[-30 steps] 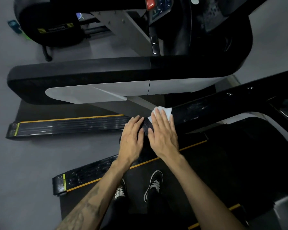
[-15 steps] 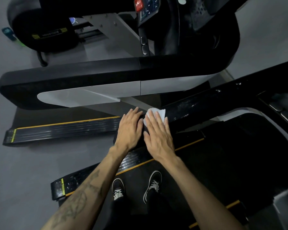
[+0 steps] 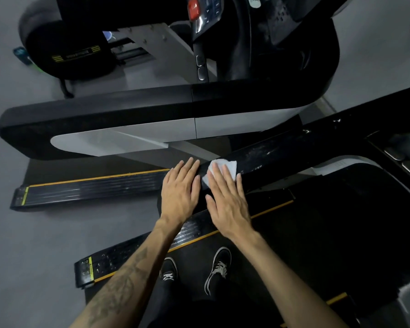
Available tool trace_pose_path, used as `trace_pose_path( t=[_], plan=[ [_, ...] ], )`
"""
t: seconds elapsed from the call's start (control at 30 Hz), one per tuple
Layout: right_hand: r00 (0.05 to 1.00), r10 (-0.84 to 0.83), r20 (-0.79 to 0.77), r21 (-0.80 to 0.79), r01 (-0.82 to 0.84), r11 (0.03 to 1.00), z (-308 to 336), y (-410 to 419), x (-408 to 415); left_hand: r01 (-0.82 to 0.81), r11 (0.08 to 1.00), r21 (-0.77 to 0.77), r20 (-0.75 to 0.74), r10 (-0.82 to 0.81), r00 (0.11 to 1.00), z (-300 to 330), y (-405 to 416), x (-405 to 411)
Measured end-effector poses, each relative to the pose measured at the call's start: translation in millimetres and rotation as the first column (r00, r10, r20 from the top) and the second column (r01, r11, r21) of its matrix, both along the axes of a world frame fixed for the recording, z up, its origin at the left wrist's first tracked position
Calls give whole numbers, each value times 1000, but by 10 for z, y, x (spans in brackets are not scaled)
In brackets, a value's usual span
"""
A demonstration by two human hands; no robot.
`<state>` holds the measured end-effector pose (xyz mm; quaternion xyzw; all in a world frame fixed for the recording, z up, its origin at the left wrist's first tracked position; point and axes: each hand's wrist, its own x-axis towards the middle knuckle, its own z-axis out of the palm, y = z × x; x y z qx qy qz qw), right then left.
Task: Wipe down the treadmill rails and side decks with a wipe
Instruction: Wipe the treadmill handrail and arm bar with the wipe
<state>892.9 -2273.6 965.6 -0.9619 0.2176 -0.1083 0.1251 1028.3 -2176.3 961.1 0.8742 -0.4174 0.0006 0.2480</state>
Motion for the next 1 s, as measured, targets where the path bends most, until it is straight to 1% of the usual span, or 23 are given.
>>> trace_pose_path(
  t=[0.1,0.17,0.27,0.37,0.43,0.5,0.57,0.63,0.73,0.9,0.93,1.0],
  plan=[
    [989,151,-7,-95,-151,984,-13,-246,-271,-1,1000,1,10,1,1000,-5,0,9],
    [987,161,-10,-133,-161,978,6,-430,-368,-19,1000,10,15,19,1000,-1,-17,5],
    [998,63,5,-92,-62,994,39,-518,-286,-65,996,58,-9,65,998,43,-69,-19],
    [997,-78,0,-8,78,997,72,-337,-15,-75,990,120,-41,81,996,90,-141,-20],
    [996,-86,-8,7,86,996,61,-212,88,-75,987,144,-53,83,995,113,-178,-12],
    [1000,-9,-4,-19,9,1000,21,-195,15,-82,985,150,-71,93,993,136,-216,-10],
    [995,101,-6,-80,-101,992,-12,-295,-177,-96,986,133,-76,107,991,148,-245,-17],
    [988,150,-20,-140,-152,979,-25,-453,-360,-113,988,109,-52,119,992,143,-252,-26],
    [997,75,-15,-151,-77,986,-6,-588,-398,-130,988,88,-30,133,991,108,-252,-21],
    [994,-113,16,-30,113,993,67,-346,0,-155,984,89,-8,156,988,86,-268,-43],
    [993,-118,13,-23,119,993,72,-292,63,-161,983,87,-8,162,987,87,-268,-43],
    [999,-47,13,-31,47,998,44,-238,68,-159,983,89,-9,160,987,88,-256,-51]
  ],
)
